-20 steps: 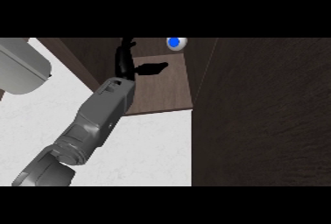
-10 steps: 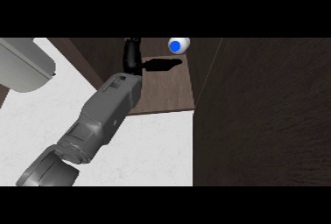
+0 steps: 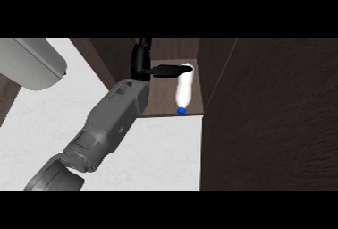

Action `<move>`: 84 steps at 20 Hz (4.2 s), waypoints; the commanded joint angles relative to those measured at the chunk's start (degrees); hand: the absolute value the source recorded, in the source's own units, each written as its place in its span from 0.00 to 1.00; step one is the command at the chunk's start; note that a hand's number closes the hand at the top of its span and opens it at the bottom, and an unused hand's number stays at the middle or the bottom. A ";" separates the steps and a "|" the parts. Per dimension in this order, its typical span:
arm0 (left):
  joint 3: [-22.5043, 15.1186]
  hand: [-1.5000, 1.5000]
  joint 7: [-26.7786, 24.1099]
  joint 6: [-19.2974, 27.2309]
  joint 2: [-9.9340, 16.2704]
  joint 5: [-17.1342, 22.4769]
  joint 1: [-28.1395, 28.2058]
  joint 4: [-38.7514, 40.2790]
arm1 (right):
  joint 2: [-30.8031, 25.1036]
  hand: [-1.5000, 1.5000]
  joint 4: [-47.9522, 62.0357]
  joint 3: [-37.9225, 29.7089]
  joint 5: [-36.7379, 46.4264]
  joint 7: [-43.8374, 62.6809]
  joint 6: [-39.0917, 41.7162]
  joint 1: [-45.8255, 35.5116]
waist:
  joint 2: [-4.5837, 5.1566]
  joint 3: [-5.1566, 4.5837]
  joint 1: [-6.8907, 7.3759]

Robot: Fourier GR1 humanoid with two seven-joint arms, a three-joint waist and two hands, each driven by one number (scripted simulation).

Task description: Pick up the bottled water, place it into the cabinet and close the cabinet

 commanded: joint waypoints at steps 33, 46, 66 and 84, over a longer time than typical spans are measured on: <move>-24.69 1.00 14.54 -5.76 10.73 4.16 50.16 -72.19 | -10.47 1.00 -7.69 4.66 7.41 6.66 4.82 -1.06 | -0.80 0.03 3.62; -15.80 0.00 9.57 -11.77 24.22 9.94 70.51 -86.66 | -15.73 1.00 -16.03 19.71 17.50 4.97 9.31 1.46 | -1.35 -0.24 2.68; -3.92 0.00 10.31 -24.44 35.60 21.22 83.08 -94.09 | -12.29 1.00 -7.65 41.61 12.90 15.81 3.33 -13.72 | -0.53 -0.71 7.62; 0.37 0.00 11.00 -32.92 41.44 23.92 85.05 -94.84 | -13.14 1.00 -3.16 37.23 9.28 21.81 4.91 -25.51 | 1.39 -1.15 14.57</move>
